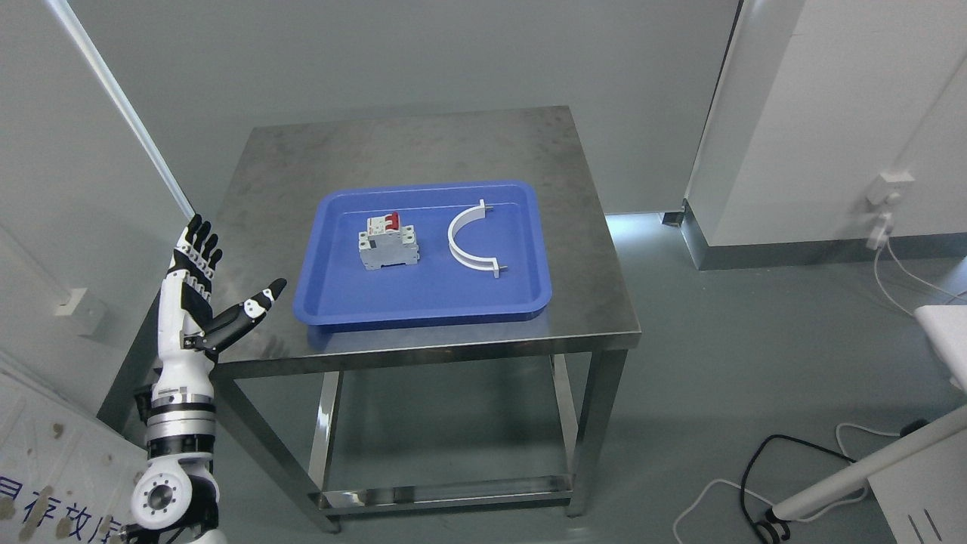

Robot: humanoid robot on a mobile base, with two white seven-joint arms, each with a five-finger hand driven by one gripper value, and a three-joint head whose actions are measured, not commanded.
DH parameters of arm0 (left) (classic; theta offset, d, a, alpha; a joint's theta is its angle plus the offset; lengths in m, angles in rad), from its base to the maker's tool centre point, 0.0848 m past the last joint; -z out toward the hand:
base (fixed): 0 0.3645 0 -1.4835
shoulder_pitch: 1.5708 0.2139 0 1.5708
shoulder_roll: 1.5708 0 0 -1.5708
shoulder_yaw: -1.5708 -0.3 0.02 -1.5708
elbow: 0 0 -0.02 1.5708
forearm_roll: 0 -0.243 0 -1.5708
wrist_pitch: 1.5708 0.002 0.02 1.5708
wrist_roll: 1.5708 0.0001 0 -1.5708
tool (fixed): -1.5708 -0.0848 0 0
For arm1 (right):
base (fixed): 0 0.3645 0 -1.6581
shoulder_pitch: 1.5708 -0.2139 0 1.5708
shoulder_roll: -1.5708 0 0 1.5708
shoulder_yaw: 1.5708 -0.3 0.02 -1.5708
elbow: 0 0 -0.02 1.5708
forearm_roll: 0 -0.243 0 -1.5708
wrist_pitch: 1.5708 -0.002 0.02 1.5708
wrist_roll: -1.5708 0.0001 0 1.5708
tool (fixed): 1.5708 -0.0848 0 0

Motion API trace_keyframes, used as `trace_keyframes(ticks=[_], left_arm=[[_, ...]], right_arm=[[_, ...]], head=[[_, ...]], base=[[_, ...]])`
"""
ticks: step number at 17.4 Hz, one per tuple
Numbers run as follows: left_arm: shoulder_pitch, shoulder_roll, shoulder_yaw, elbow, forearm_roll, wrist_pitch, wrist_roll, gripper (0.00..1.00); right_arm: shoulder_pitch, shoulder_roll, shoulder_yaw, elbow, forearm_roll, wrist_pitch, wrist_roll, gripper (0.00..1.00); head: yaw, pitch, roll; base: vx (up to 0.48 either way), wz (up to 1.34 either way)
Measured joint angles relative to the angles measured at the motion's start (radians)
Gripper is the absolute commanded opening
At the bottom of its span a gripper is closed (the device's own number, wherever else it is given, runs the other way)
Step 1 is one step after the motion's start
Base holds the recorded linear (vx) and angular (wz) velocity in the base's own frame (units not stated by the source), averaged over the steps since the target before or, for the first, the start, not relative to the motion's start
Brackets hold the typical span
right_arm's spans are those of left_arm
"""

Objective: Place circuit breaker on shelf
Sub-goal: 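Reach the left hand toward the grey circuit breaker in the blue tray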

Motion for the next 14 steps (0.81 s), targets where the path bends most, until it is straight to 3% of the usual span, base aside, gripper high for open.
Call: trace_keyframes(ticks=[4,7,14], left_arm=[[-0.009,0.000,-0.019,0.001,0.000,0.002,-0.015,1.00],[-0.052,0.009,-0.035,0.006,-0.003,0.046,-0.133,1.00],[-0.229,0.043,-0.100,0.061,-0.225,0.198,-0.352,0.99]], right_arm=[[0.000,0.000,0.000,0.000,0.000,0.000,0.000,1.00],[0.000,0.000,0.000,0.000,0.000,0.000,0.000,1.00],[0.000,0.000,0.000,0.000,0.000,0.000,0.000,1.00]], head=[[0.0000,0.000,0.000],[0.0000,0.000,0.000],[0.0000,0.000,0.000]], base=[[0.000,0.00],[0.000,0.00],[0.000,0.00]])
